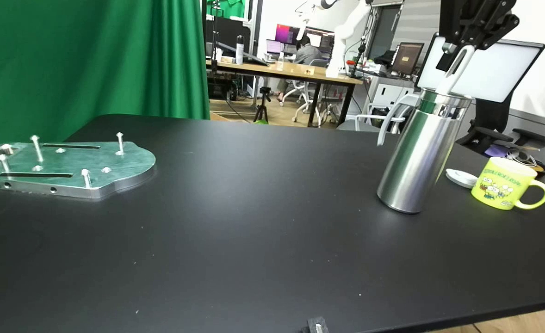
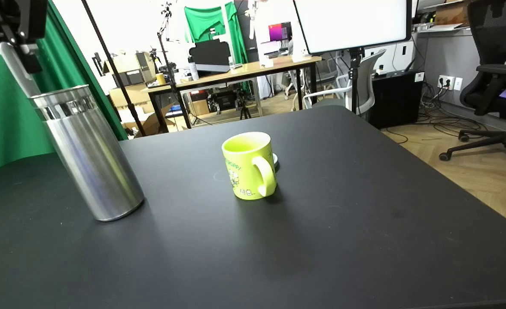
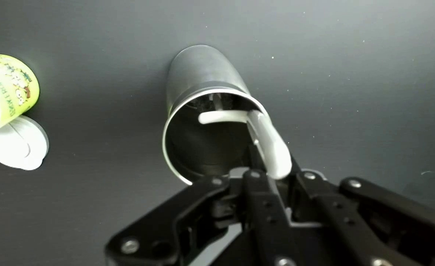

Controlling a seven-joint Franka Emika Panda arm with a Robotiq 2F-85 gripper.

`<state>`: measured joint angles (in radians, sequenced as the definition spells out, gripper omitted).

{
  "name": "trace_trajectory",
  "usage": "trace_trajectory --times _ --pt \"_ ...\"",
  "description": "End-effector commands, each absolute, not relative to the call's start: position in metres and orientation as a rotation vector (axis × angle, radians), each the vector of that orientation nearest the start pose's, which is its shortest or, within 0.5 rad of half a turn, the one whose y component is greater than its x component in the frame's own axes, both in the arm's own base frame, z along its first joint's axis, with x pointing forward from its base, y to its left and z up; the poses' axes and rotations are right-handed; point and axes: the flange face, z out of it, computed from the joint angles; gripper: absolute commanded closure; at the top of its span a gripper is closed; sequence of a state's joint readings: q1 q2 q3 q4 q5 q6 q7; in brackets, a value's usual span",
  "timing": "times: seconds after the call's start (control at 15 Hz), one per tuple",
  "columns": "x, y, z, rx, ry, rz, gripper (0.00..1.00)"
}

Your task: Stir the contents in the flusk.

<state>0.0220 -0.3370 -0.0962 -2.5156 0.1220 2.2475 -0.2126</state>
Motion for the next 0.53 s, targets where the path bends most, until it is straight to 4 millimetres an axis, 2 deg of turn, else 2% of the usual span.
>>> trace_trajectory --times 0.0,0.2,0.47 --pt "0.432 -0.025 0.398 -3.01 -0.114 -0.102 0.96" --pt "0.435 -0.03 0.405 -3.016 -0.107 -0.108 0.96" --pt "0.444 -0.044 0.425 -3.045 -0.101 -0.175 0.96"
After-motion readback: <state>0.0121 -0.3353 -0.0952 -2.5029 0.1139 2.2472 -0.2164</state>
